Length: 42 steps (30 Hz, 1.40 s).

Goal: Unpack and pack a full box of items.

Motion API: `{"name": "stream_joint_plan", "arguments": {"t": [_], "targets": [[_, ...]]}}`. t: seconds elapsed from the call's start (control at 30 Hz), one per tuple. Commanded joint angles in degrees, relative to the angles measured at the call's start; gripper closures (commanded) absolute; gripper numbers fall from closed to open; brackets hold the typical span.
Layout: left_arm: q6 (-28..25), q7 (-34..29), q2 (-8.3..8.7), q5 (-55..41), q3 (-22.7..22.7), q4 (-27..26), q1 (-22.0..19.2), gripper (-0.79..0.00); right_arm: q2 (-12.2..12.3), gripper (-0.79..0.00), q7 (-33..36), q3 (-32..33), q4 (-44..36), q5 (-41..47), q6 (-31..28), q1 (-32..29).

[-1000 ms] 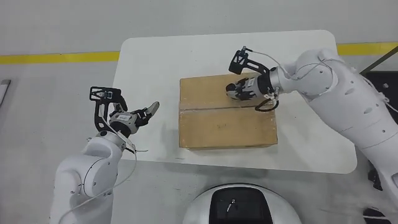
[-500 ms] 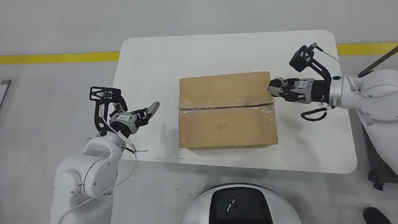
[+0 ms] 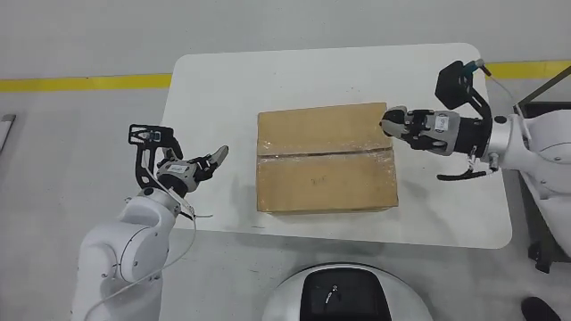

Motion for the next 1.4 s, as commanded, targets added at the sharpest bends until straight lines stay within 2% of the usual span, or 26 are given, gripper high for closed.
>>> {"name": "stream_joint_plan", "arguments": {"t": [0.0, 0.1, 0.17, 0.43, 0.63, 0.83, 0.97, 1.1, 1.37], "targets": [[0.7, 0.7, 0.05, 0.4, -1.0, 0.2, 0.8, -0.785, -0.8, 0.000, -2.4, -5.5, 2.6, -0.1, -1.2, 3.2], [2.1, 0.8, 0.12, 0.7, -2.8, 0.6, 1.6, -0.785, -2.4, 0.000, -5.6, -13.6, 7.7, -1.6, -3.1, 8.2], [3.1, 1.1, 0.15, 0.7, -4.2, 1.0, 2.0, -0.785, -4.0, 0.000, -7.8, -19.4, 12.0, 0.9, -4.2, 12.1], [4.9, 1.8, 0.27, 1.0, -7.3, 1.5, 3.7, -0.785, -11.5, 0.000, -7.6, -38.4, 27.5, 8.2, -5.3, 29.4], [5.0, 2.1, 0.28, 1.1, -7.4, 1.5, 3.9, -0.785, -17.2, 0.000, -5.8, -47.2, 37.5, 13.7, -4.7, 37.3], [5.0, 2.1, 0.28, 1.1, -7.4, 1.5, 3.9, -0.785, -21.4, 0.000, -2.6, -52.2, 45.9, 15.9, -2.1, 40.3], [5.0, 2.1, 0.28, 1.1, -7.4, 1.5, 3.9, -0.785, -22.7, 0.000, -1.5, -53.0, 49.7, 16.4, -2.4, 40.5], [5.0, 2.1, 0.28, 1.1, -7.4, 1.5, 3.9, -0.785, -22.8, 0.000, -0.6, -52.5, 51.3, 15.6, -3.0, 40.2], [5.0, 2.1, 0.28, 1.1, -7.4, 1.5, 3.9, -0.785, -20.0, 0.000, 2.3, -48.2, 49.1, 12.7, -3.2, 37.4]]}}
